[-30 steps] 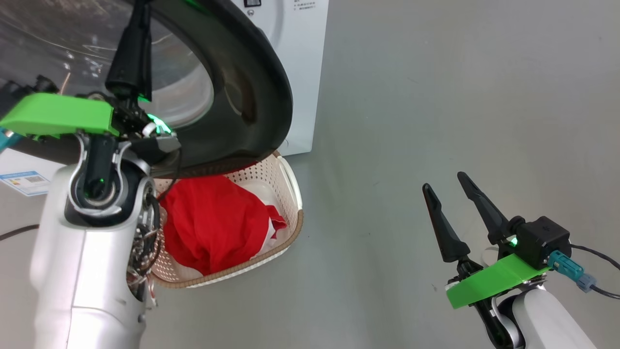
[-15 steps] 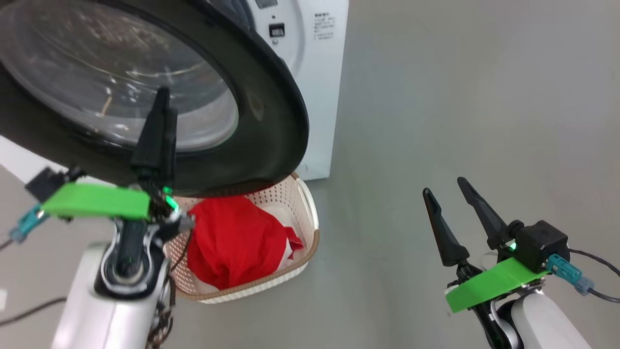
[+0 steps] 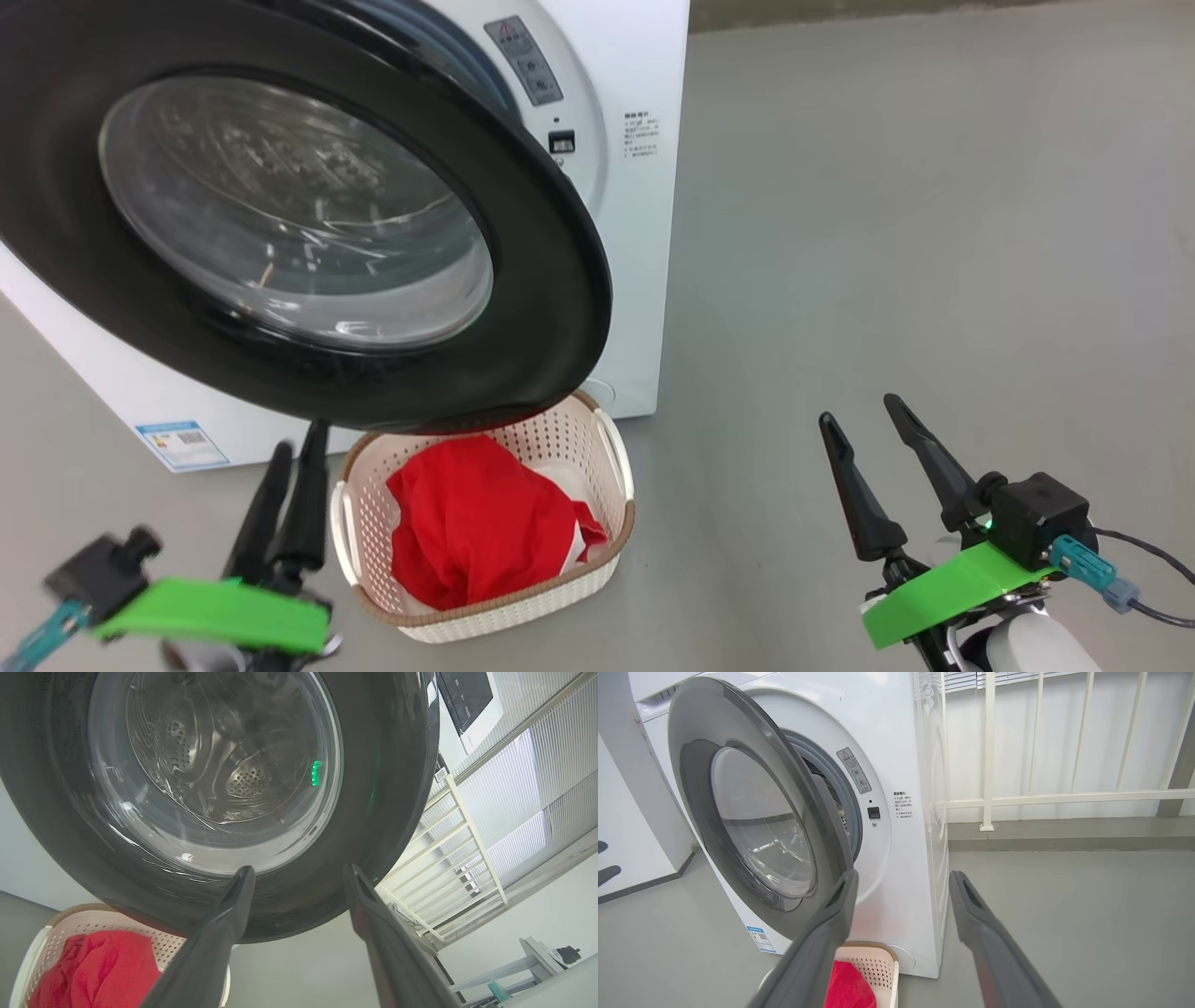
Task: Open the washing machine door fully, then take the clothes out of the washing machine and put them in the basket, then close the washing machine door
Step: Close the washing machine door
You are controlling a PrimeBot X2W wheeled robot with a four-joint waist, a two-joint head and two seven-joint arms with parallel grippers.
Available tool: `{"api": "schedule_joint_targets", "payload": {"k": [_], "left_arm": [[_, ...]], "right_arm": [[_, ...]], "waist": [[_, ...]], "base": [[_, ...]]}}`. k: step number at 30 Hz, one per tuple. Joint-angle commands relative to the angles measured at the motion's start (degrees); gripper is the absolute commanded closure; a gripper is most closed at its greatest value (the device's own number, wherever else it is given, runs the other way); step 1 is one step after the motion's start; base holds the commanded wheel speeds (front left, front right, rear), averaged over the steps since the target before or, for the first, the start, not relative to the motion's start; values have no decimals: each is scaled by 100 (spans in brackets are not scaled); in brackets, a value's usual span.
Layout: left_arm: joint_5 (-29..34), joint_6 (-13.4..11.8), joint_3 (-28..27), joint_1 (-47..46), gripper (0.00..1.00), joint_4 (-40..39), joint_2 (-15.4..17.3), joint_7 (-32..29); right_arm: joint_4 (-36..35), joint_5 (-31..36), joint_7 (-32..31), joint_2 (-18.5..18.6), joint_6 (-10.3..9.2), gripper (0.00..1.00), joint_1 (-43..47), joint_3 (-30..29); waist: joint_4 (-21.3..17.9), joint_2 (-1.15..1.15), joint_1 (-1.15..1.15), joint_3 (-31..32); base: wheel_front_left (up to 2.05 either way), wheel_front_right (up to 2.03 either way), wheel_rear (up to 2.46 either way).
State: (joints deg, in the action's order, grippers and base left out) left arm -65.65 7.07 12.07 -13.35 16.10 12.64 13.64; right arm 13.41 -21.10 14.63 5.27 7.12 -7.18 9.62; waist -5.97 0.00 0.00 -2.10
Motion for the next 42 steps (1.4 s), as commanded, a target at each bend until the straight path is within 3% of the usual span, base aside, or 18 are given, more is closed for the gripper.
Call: {"api": "schedule_joint_targets", "payload": {"k": [1, 7, 12, 18, 27, 42], "left_arm": [[249, 10, -316, 32, 0, -190, 234, 87], [1581, -137, -610, 537, 0, -446, 324, 132], [2897, -259, -1040, 885, 0, -775, 98, 134], [3899, -231, -1434, 1282, 0, -899, -269, 135], [4420, -86, -1839, 1466, 0, -873, -624, 135], [4866, 15, -2084, 1497, 0, -751, -814, 136]], "right_arm": [[-172, 36, 37, 14, 36, 0, -40, 44], [-295, 75, 37, 7, 36, 0, 31, -87], [-327, 84, 37, 28, 36, 0, 75, -162], [-330, 66, 37, 25, 36, 0, 186, -206], [-327, 32, 37, 30, 36, 0, 302, -275], [-326, 35, 37, 2, 36, 0, 362, -320]], "waist": [[11, 0, 0, 127], [74, 0, 0, 209], [128, 0, 0, 293], [123, 0, 0, 422], [97, 0, 0, 547], [69, 0, 0, 594]], "base": [[0, 0, 0], [0, 0, 0], [0, 0, 0], [0, 0, 0], [0, 0, 0], [0, 0, 0]]}}
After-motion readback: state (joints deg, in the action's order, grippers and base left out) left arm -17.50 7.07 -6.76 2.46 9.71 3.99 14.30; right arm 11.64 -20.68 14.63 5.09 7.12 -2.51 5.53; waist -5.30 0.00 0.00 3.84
